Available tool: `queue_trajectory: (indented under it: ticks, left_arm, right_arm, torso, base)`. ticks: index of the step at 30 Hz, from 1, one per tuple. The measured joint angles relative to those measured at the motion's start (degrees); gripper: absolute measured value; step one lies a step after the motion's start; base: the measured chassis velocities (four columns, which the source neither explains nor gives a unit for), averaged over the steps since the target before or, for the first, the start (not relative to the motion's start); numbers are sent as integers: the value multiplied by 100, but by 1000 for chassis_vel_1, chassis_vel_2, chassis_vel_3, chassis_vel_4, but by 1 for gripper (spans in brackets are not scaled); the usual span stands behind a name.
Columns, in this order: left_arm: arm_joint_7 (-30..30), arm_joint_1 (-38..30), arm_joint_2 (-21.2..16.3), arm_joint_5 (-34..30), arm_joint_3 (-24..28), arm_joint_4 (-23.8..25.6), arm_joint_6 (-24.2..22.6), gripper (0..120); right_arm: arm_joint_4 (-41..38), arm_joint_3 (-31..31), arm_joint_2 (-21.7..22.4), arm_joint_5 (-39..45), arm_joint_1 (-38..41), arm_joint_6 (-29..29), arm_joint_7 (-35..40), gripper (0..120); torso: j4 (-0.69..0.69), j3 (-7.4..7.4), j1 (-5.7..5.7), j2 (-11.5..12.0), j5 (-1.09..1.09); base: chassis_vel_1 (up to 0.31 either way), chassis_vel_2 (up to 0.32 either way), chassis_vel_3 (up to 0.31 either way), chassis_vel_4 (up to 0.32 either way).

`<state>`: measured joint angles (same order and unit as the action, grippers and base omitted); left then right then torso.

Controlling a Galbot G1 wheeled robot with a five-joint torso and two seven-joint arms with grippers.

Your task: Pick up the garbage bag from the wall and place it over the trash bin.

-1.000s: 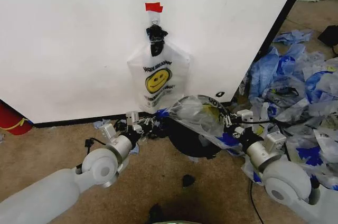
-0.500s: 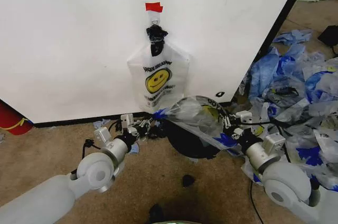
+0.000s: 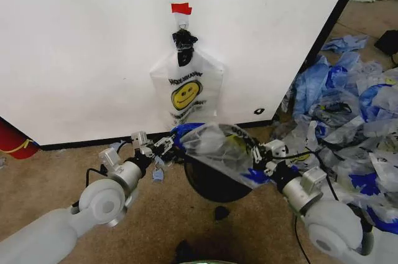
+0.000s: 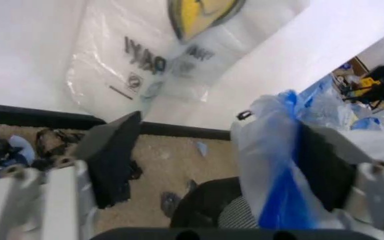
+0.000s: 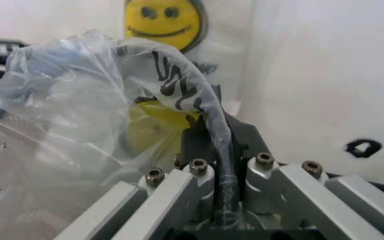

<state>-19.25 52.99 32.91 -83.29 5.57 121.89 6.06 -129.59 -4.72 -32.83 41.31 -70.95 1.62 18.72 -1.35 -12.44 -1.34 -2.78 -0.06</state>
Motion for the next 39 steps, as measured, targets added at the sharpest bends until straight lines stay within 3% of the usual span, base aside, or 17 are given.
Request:
queue_trajectory:
  ticks: [4, 19, 21, 26, 27, 31, 36, 39]
  left_arm:
    - [2, 60, -56, -20, -92, 32, -35, 99]
    - [-129, 146, -25, -138, -466, 374, -109, 100]
    - [-221, 177, -27, -161, -613, 581, -83, 100]
    - [-426, 313, -33, -647, -773, 1637, -35, 100]
    - [-426, 313, -33, -647, -773, 1637, -35, 100]
    - [-507, 357, 116, -926, -430, 2148, -144, 100]
    - [-509, 158, 203, -1010, 17, 2177, -302, 100]
    - [-516, -126, 307, -1009, 314, 1937, -336, 100]
  right_arm:
    - [-12, 54, 24, -89, -27, -34, -111, 0]
    - [207, 31, -112, -204, -2, -174, -67, 0]
    - [260, -77, -210, -197, -2, -221, -3, 0]
    - [365, -497, -639, -193, -160, -360, 273, 0]
    - [365, -497, -639, -193, -160, -360, 273, 0]
    - [460, -656, -943, -266, -129, -508, 291, 0]
    - [620, -707, -1172, -513, -15, -658, -17, 0]
    - [657, -636, -1266, -607, 30, -669, -132, 0]
  torso:
    - [0, 0, 0, 0, -2]
    - [0, -1, 0, 0, -3]
    - [1, -1, 0, 0, 0]
    - [0, 0, 0, 0, 4]
    - [0, 0, 0, 0, 4]
    - [0, 0, 0, 0, -1]
    - [0, 0, 0, 0, -1]
    - [0, 0, 0, 0, -2]
  base:
    - [0, 0, 0, 0]
    - [0, 0, 0, 0]
    - [0, 0, 0, 0]
    - [0, 0, 0, 0]
    - [0, 0, 0, 0]
    - [0, 0, 0, 0]
    - [0, 0, 0, 0]
    - [0, 0, 0, 0]
